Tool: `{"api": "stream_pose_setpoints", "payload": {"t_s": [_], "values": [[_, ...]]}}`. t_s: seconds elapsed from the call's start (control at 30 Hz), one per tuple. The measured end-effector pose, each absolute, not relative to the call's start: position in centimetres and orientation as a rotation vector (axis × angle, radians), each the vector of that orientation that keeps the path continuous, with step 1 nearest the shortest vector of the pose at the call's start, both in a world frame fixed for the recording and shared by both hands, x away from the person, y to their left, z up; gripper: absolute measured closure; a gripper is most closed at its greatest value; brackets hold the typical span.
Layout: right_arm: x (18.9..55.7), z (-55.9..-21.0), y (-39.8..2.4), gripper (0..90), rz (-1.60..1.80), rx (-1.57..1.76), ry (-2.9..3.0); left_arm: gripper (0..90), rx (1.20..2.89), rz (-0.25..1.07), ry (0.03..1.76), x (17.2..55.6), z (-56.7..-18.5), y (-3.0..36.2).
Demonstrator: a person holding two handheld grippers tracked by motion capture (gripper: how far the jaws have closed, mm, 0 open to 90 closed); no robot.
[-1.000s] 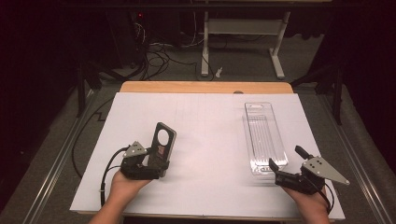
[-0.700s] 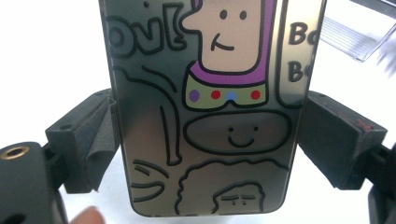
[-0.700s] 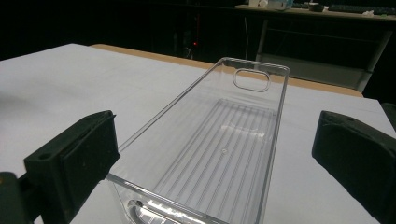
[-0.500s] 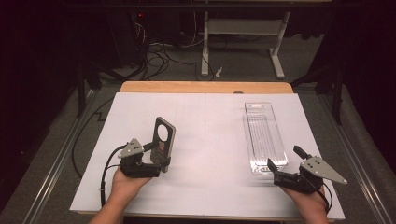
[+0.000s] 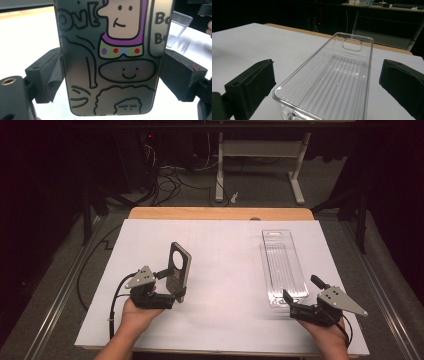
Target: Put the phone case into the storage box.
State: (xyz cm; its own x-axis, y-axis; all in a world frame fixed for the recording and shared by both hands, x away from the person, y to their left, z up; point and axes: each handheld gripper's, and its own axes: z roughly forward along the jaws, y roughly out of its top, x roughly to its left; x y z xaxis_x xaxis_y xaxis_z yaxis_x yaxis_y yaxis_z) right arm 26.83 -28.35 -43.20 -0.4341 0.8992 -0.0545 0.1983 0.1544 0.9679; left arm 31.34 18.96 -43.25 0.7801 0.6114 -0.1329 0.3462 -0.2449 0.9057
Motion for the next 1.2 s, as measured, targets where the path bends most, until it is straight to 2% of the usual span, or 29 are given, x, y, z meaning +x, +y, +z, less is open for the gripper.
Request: {"api": "stream_pose_setpoints", "payload": {"t_s": [0.23,0.87,1.2], "values": [[27.6,-42.4,-27.1,0.6,1.326,1.032,1.769,13.3,1.875,0.262,0.644,32.1,-42.3,17.3],[30.8,-38.3,-20.6,1.1,1.471,0.925,1.772,13.2,1.858,0.200,0.600,32.5,-42.8,16.4],[31.5,-38.9,-18.0,0.2,1.498,0.877,1.835,13.2,1.850,0.192,0.596,32.3,-43.4,16.8]]}}
